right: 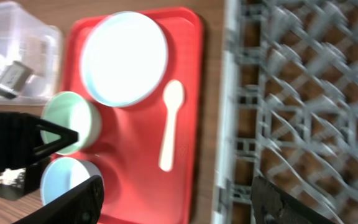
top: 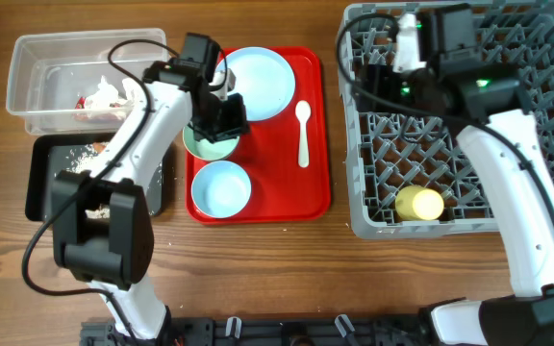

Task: Sort waste into correct bins and load items into the dishwasher rack
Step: 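Grasp the blue bowl on the red tray with the right gripper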

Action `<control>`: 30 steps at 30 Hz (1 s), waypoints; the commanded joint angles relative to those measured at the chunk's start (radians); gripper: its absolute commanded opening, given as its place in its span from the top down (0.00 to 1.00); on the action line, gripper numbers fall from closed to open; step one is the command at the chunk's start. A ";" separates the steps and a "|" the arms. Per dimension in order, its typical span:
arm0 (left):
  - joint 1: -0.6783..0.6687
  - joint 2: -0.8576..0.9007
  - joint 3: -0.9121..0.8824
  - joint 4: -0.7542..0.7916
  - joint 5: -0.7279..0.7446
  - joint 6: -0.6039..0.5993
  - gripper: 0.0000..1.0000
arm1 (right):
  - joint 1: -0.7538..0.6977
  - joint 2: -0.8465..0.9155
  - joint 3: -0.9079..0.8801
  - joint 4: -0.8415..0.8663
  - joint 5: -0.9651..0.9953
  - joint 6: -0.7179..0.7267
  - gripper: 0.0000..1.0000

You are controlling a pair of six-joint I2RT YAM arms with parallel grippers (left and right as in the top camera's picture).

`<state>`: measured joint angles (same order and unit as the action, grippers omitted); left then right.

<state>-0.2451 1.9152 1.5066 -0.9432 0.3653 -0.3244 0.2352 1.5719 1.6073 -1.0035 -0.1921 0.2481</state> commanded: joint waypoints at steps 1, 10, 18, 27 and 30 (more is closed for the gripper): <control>0.055 -0.089 0.062 -0.016 -0.021 0.005 0.69 | 0.056 0.007 0.024 0.059 -0.019 0.019 0.23; 0.208 -0.298 0.113 -0.114 -0.170 0.059 0.57 | 0.110 0.050 0.051 0.153 -0.083 0.078 0.27; 0.389 -0.306 0.346 -0.383 -0.333 0.115 0.28 | 0.262 0.222 0.109 0.142 -0.162 0.073 0.35; 0.399 -0.305 0.345 -0.382 -0.333 0.108 0.00 | 0.463 0.444 0.098 0.026 -0.116 0.073 0.41; 0.399 -0.305 0.345 -0.382 -0.333 0.108 0.00 | 0.489 0.509 0.093 0.023 -0.116 0.073 0.41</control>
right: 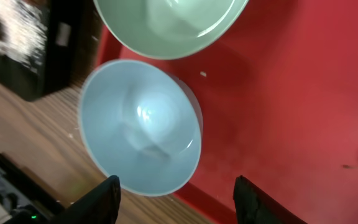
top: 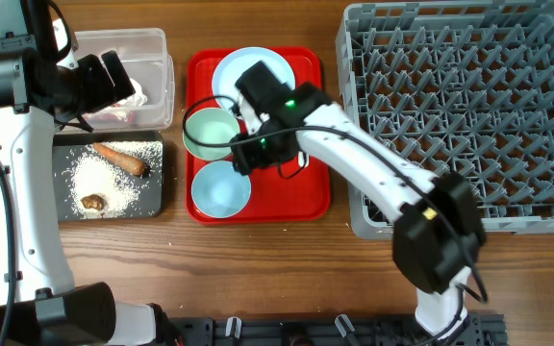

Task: Sort waste into correct bins and load items into the dishwasher rack
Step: 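Grasp the blue bowl on the red tray with the right gripper, then carry the blue bowl right toward the dish rack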

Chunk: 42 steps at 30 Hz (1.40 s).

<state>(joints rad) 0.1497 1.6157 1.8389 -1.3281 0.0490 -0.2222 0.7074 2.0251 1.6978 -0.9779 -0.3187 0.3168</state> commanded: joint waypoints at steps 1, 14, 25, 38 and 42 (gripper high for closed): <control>0.004 -0.005 0.013 0.003 -0.017 0.005 0.00 | 0.022 0.082 -0.003 0.001 0.010 0.005 0.41; 0.004 -0.005 0.013 0.003 -0.017 0.005 0.00 | 0.023 0.183 -0.005 0.049 0.002 0.078 0.78; 0.004 -0.005 0.013 0.003 -0.017 0.005 0.00 | 0.015 0.126 -0.003 -0.012 0.012 0.106 0.96; 0.004 -0.005 0.013 0.003 -0.017 0.005 0.00 | -0.110 -0.310 -0.004 -0.027 1.265 0.284 0.96; 0.004 -0.005 0.013 0.003 -0.017 0.005 0.00 | -0.218 -0.240 -0.004 0.237 1.557 0.071 0.96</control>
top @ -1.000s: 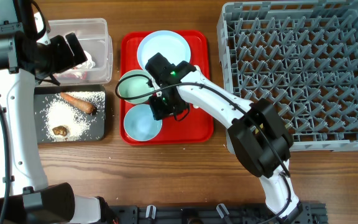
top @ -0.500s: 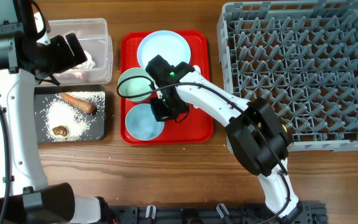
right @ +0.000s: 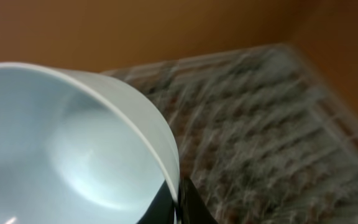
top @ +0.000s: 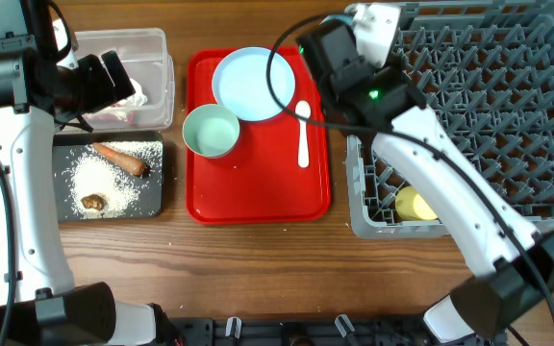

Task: Sort waste into correct bins and load items into the dishwasher rack
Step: 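Carry the blue bowl right toward the dish rack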

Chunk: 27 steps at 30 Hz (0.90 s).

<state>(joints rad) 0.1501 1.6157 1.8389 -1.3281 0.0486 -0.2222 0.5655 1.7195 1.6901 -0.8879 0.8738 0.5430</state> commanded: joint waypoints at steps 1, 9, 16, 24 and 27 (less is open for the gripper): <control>0.003 -0.005 0.013 0.003 -0.016 0.005 0.00 | -0.122 0.101 0.004 0.286 0.357 -0.293 0.96; 0.003 -0.005 0.013 0.003 -0.017 0.005 0.00 | -0.272 0.363 0.004 1.017 0.357 -1.010 0.96; 0.003 -0.005 0.013 0.003 -0.016 0.005 0.00 | -0.267 0.497 0.004 1.137 0.327 -1.195 0.96; 0.003 -0.005 0.013 0.003 -0.017 0.006 0.00 | -0.243 0.515 0.004 0.939 0.325 -1.120 0.96; 0.003 -0.005 0.013 0.003 -0.017 0.005 0.00 | -0.232 0.516 0.004 0.821 0.308 -1.029 0.96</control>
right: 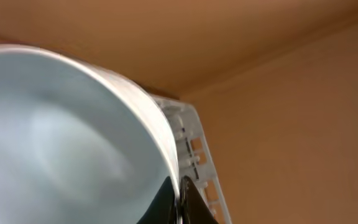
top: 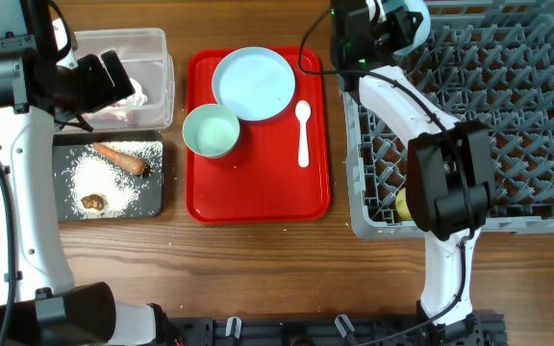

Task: Sort waste into correct bins and load items into the dishwasher rack
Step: 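Carry the blue bowl right toward the dish rack, then lower the blue bowl into the rack's back row and open the right gripper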

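My right gripper (right: 179, 198) is shut on the rim of the light blue bowl (right: 61, 137), which fills the right wrist view with the rim pinched between both fingers. Overhead, that gripper (top: 399, 23) holds the bowl (top: 415, 13) at the back left of the grey dishwasher rack (top: 469, 207). On the red tray (top: 258, 197) lie a pale blue plate (top: 253, 84), a green bowl (top: 210, 131) and a white spoon (top: 303, 135). My left gripper (top: 112, 75) hangs at the clear bin (top: 152, 43); its jaws are not discernible.
A black tray (top: 157, 178) below the clear bin holds white rice, a carrot-like scrap (top: 121, 159) and a small brown bit (top: 91, 201). A yellow item (top: 410, 203) sits in the rack's front left corner. A white rack corner (right: 191, 140) shows behind the bowl.
My right gripper, still shut on the blue bowl, has moved from the rack's left back corner farther back and right along the rack's back edge. The left arm has not moved.
First the blue bowl stood on the red tray, my left arm over the green bowl and my right over the rack. Then my right gripper stood open over the blue bowl. Later it held the bowl off the tray, and now at the rack's back.
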Action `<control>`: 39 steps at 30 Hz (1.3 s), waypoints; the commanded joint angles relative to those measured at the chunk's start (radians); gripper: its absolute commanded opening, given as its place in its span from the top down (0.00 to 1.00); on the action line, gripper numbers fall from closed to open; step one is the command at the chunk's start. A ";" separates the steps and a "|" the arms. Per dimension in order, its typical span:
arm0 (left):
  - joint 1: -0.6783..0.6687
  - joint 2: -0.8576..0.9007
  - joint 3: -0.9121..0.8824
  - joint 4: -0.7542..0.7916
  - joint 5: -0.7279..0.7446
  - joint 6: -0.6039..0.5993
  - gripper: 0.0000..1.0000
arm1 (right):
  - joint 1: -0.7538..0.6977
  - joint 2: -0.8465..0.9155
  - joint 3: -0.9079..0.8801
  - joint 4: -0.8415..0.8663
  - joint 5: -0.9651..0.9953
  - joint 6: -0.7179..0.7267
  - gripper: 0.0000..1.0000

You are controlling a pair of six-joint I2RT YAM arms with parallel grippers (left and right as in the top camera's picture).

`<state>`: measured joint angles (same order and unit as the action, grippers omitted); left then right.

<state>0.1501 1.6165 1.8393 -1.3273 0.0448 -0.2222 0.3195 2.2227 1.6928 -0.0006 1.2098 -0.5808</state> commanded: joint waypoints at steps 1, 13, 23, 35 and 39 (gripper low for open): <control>0.003 -0.006 0.012 0.002 -0.013 0.005 0.00 | 0.021 0.012 0.001 -0.094 -0.042 0.114 0.96; 0.003 -0.006 0.012 0.002 -0.013 0.006 0.00 | 0.112 0.012 0.001 -0.129 -0.055 0.114 0.38; 0.003 -0.006 0.012 0.002 -0.013 0.005 0.00 | 0.175 0.010 0.002 -0.102 -0.060 0.113 0.00; 0.003 -0.006 0.012 0.002 -0.013 0.005 0.00 | 0.245 -0.202 0.002 -0.460 -0.817 0.602 0.00; 0.003 -0.006 0.012 0.002 -0.013 0.005 0.00 | 0.246 -0.208 0.001 -0.568 -1.276 0.933 0.00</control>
<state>0.1497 1.6165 1.8393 -1.3277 0.0452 -0.2222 0.5682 2.0289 1.6920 -0.5274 0.4126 0.0074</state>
